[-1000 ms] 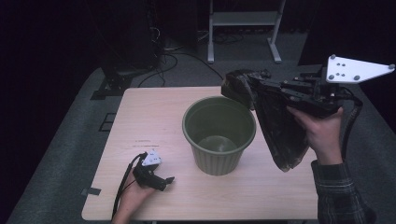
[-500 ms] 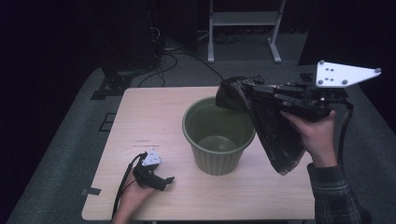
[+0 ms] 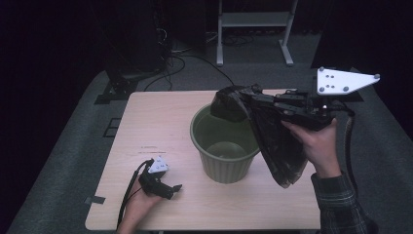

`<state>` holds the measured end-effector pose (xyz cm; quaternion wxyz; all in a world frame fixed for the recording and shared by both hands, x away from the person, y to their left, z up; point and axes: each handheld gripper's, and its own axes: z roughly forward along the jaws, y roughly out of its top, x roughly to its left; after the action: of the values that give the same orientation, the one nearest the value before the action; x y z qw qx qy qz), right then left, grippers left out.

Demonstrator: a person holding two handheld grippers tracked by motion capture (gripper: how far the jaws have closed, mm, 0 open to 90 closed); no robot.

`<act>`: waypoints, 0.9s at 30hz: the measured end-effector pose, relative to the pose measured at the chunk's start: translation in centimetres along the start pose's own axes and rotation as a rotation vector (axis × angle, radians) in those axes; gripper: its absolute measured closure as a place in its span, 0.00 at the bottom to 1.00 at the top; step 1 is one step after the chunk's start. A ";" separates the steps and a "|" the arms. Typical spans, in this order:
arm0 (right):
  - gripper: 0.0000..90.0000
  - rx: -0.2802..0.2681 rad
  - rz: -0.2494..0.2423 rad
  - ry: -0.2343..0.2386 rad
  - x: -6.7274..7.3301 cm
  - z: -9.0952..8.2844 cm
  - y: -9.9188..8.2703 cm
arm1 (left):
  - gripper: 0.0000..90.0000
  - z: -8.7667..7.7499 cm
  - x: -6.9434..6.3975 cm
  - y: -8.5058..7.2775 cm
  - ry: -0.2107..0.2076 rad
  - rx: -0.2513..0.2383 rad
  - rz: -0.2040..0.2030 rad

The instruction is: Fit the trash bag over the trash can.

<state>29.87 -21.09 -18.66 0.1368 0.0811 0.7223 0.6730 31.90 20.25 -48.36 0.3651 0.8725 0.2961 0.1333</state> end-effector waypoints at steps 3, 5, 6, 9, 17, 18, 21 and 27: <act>1.00 -0.001 -0.005 0.013 0.6 0.6 0.3 | 0.00 0.0 0.0 0.0 0.002 -0.001 -0.001; 1.00 0.007 -0.015 0.013 1.2 0.9 0.7 | 0.00 0.0 0.0 0.0 0.003 -0.002 -0.004; 1.00 0.010 -0.020 0.012 1.3 0.9 0.8 | 0.00 0.0 0.0 0.0 0.003 -0.002 -0.004; 1.00 0.021 -0.020 0.003 1.7 1.0 0.6 | 0.00 0.0 0.0 0.0 0.003 -0.002 -0.004; 1.00 0.088 0.033 -0.034 -0.9 2.3 -2.9 | 0.00 0.0 0.0 0.0 -0.003 0.000 0.001; 1.00 0.095 0.043 -0.035 -1.4 2.6 -3.4 | 0.00 0.0 0.0 0.0 -0.004 0.001 0.001; 1.00 0.128 0.078 -0.038 -2.8 3.7 -4.9 | 0.00 0.0 0.0 0.0 -0.003 0.002 0.001; 0.99 0.226 0.119 -0.092 -4.7 6.6 -7.0 | 0.00 0.0 0.0 0.0 -0.003 0.002 0.001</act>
<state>36.79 -16.82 -25.56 0.1195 0.1692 0.7804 0.5900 31.94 20.23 -48.34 0.3648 0.8732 0.2952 0.1319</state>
